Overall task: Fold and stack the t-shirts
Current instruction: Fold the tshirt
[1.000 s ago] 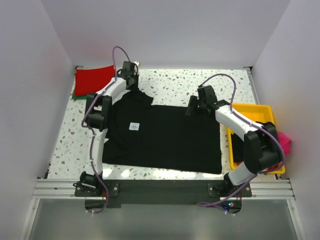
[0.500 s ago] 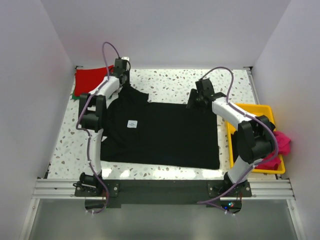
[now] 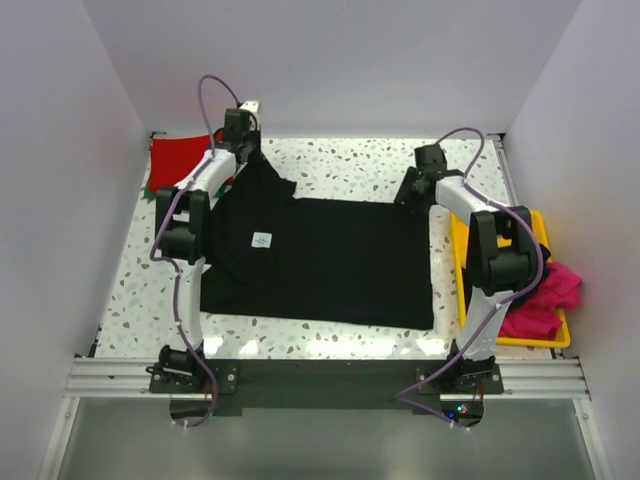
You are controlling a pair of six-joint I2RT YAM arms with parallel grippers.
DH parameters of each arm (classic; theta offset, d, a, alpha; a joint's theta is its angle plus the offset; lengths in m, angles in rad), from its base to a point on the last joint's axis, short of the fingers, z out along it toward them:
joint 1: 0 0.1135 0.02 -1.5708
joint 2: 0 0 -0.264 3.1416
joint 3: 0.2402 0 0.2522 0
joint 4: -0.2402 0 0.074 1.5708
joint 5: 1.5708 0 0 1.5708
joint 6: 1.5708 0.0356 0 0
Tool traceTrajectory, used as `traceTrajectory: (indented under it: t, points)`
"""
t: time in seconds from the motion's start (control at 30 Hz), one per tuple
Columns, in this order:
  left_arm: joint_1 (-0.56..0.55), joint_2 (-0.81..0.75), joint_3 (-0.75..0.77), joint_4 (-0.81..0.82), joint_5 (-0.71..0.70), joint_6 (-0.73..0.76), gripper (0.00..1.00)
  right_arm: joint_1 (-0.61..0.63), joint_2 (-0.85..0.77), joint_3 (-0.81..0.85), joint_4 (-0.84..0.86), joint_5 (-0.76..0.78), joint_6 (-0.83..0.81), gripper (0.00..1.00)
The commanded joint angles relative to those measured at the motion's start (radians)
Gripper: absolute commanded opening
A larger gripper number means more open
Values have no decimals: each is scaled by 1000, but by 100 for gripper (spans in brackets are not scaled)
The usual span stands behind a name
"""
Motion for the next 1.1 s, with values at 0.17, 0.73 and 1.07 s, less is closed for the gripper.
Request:
traceTrajectory:
  t: [0.17, 0.73, 1.07]
  points:
    - [1, -30, 16, 106, 88, -40, 0, -92, 73, 74, -25, 58, -7, 50]
    - [1, -37, 11, 107, 117, -53, 0, -127, 165, 173, -48, 176, 4, 49]
    - [-2, -25, 21, 101, 131, -56, 0, -129, 199, 228, -82, 213, -9, 48]
